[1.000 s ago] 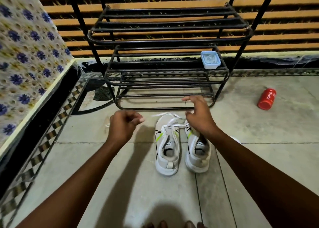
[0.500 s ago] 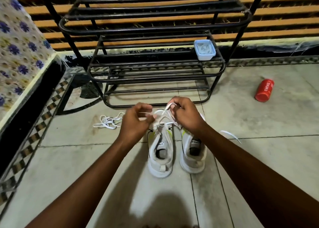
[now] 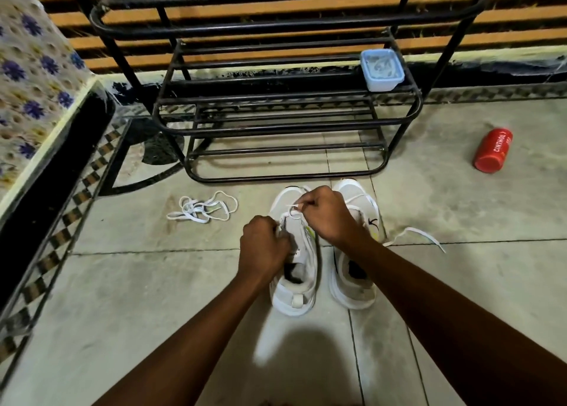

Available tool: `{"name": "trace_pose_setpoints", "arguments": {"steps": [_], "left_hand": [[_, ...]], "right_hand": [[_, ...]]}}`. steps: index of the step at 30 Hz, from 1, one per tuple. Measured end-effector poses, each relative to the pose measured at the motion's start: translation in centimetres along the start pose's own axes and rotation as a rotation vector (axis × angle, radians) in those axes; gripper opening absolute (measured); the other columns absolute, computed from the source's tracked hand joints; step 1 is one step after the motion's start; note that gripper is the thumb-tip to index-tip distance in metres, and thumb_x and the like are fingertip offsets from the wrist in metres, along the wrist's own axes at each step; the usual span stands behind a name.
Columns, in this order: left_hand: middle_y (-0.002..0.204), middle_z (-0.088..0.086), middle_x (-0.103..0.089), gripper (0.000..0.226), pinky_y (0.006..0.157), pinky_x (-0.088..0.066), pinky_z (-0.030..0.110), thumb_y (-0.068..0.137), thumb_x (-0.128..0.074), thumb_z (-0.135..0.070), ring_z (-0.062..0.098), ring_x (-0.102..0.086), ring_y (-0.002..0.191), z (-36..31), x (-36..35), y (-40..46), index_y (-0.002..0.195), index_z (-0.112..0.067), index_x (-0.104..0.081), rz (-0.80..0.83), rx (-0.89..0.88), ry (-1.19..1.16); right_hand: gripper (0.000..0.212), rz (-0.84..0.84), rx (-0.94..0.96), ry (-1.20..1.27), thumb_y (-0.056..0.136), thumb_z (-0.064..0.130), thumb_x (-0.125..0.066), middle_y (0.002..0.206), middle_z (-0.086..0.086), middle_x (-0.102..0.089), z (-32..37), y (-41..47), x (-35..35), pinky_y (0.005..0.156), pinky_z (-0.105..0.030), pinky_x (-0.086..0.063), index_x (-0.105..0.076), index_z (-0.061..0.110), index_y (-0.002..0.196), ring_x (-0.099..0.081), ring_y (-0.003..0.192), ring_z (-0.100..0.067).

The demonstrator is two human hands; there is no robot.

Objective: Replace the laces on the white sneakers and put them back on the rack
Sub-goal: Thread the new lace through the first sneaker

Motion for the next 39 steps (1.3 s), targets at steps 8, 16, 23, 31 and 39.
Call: {"name": "trace_pose_setpoints", "arguments": {"steps": [8, 16, 23, 31, 39], "left_hand": [[0.080, -0.002, -0.065, 0.013, 0.059, -0.034, 0.017, 0.095, -0.066, -0.020, 0.012, -0.056, 0.070, 2.0, 0.0, 0.4, 0.085, -0.011, -0.062, -0.064, 0.061, -0.200], [0.106, -0.008, -0.074, 0.018, 0.081, -0.048, 0.016, 0.096, -0.066, -0.025, 0.009, -0.067, 0.096, 2.9, -1.0, 1.0, 0.111, -0.017, -0.073, 0.023, 0.046, -0.296], [0.099, -0.006, -0.076, 0.036, 0.087, -0.055, 0.036, 0.084, -0.053, -0.033, 0.018, -0.070, 0.093, 2.1, -1.2, 1.1, 0.110, -0.022, -0.075, 0.153, 0.076, -0.380], [0.100, 0.003, -0.077, 0.023, 0.091, -0.056, 0.038, 0.089, -0.059, -0.014, 0.019, -0.072, 0.094, 2.4, -1.6, 1.8, 0.106, -0.011, -0.076, 0.236, 0.120, -0.507], [0.095, 0.009, -0.072, 0.022, 0.082, -0.056, 0.033, 0.091, -0.062, -0.007, 0.020, -0.069, 0.087, 3.3, -2.3, 2.1, 0.110, -0.001, -0.072, 0.259, 0.163, -0.619]], "right_hand": [[0.015, 0.031, 0.011, -0.148, 0.078, 0.010, -0.064, 0.074, -0.005, -0.074, -0.3, 0.0, -2.9, 0.083, -0.036, -0.055, -0.076, 0.010, 0.069, -0.070, 0.082, -0.027], [0.020, 0.026, -0.018, -0.338, 0.059, 0.025, -0.042, 0.059, -0.002, -0.041, -0.3, 0.9, -4.3, 0.063, -0.030, -0.040, -0.027, 0.020, 0.047, -0.052, 0.064, -0.032], [0.029, -0.027, 0.021, -0.322, 0.074, 0.016, -0.054, 0.065, -0.005, -0.051, -0.1, 0.9, -4.2, 0.070, -0.034, -0.046, -0.042, 0.019, 0.048, -0.061, 0.074, -0.035], [0.009, -0.098, -0.008, -0.351, 0.082, 0.012, -0.067, 0.095, -0.006, -0.071, 0.2, 0.6, -4.2, 0.083, -0.034, -0.052, -0.075, 0.013, 0.083, -0.067, 0.095, -0.028], [0.013, -0.142, -0.085, -0.451, 0.089, 0.007, -0.063, 0.106, -0.009, -0.069, 0.0, 0.9, -4.5, 0.080, -0.035, -0.053, -0.070, 0.012, 0.099, -0.067, 0.104, -0.030]]}}
Point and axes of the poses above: each hand's wrist, its own y-axis towards the middle knuckle, its own x-axis out of the back of the hand, z = x × y, the point moved 8 cm from there along y, towards the middle knuckle
